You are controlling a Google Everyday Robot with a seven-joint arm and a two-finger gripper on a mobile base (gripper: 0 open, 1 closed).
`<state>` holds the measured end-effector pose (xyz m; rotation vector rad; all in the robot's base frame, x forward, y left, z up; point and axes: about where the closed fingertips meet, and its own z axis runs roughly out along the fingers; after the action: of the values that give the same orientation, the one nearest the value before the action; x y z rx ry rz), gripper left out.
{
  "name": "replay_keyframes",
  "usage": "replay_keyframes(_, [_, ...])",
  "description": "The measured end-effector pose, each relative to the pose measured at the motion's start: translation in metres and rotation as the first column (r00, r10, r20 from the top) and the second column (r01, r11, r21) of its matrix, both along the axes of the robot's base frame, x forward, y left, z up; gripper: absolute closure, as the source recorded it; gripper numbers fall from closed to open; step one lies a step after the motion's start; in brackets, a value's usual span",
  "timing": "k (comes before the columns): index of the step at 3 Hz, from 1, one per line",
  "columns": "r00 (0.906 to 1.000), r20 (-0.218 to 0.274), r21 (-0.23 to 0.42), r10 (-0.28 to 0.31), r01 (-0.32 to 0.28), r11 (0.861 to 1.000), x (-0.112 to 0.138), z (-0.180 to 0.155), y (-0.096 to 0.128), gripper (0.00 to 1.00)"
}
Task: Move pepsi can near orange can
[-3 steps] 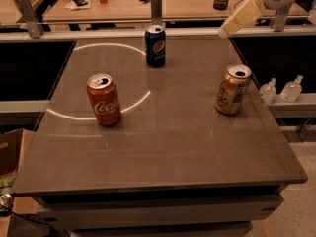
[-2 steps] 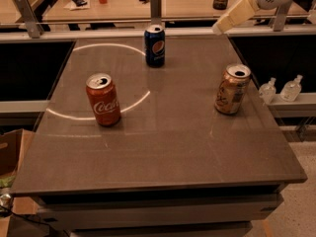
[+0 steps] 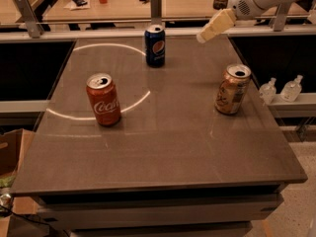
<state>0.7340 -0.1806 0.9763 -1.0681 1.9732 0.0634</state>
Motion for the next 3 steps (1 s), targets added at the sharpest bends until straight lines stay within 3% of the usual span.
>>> replay_keyframes(1, [1.0,0.0,0.0,0.0,0.0,1.0,0.0,0.0,0.0,0.0])
replay_keyframes(2, [1.0,0.002,0.052,-0.008,0.008,0.999,-0.001,-0.01,0.009,0.0])
replay_keyframes(3, [0.9995,-0.027,0.11,-0.018,0.021,0.994,-0.005,-0.027,0.031,0.0])
